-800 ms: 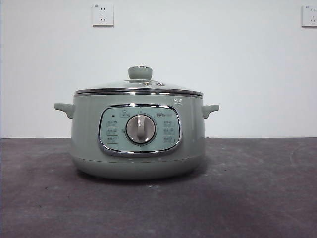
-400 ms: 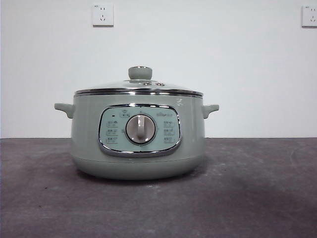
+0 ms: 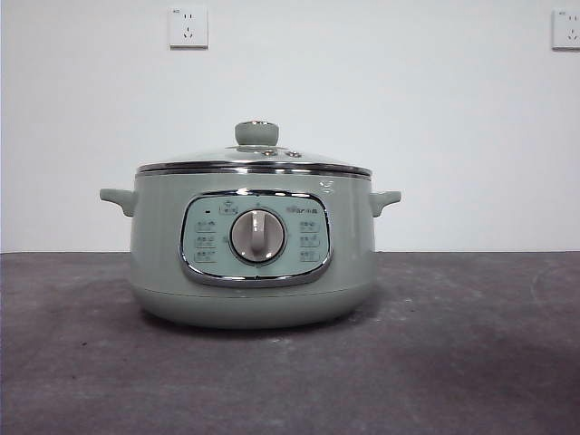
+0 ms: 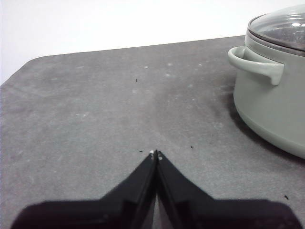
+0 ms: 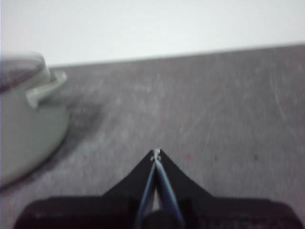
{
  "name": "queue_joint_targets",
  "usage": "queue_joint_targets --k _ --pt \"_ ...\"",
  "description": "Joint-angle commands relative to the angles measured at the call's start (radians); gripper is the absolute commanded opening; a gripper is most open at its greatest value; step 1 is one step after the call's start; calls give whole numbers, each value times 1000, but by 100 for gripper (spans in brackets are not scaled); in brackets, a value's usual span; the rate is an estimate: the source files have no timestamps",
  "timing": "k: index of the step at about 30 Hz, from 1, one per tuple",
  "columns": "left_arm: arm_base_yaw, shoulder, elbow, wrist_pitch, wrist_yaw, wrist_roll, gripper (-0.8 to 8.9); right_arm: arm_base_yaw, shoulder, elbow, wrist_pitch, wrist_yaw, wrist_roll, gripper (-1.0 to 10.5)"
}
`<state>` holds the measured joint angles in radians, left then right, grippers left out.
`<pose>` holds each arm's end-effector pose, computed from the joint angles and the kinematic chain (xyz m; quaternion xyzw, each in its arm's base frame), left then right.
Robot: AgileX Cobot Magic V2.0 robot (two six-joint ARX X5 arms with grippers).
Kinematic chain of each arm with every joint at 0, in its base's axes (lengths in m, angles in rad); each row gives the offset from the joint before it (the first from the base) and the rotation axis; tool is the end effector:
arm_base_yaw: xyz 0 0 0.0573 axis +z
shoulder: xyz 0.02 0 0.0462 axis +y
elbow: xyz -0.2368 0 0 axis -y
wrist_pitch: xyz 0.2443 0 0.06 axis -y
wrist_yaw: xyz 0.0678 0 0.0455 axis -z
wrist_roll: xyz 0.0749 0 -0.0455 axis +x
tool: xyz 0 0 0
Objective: Pick up the egg,open the lid,put the egg in the pot,close the lid
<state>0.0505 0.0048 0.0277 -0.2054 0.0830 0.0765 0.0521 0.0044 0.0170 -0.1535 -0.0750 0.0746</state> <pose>0.1662 0.0022 0.1444 0.0320 0.0902 -0.0196 0.9952 0.1673 0.0143 0.1476 0.0379 0.0727 0.0607 0.9948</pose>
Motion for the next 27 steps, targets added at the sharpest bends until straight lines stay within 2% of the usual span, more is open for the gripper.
queue_joint_targets --k 1,6,27 --pt "3 -3 -15 2 -3 -10 -3 -1 -3 -11 -28 4 8 1" --pt "3 -3 -15 2 -3 -10 -3 1 -3 -11 -26 3 55 2" --pt "3 -3 -15 3 -3 -10 -3 1 -3 -11 -26 4 55 2"
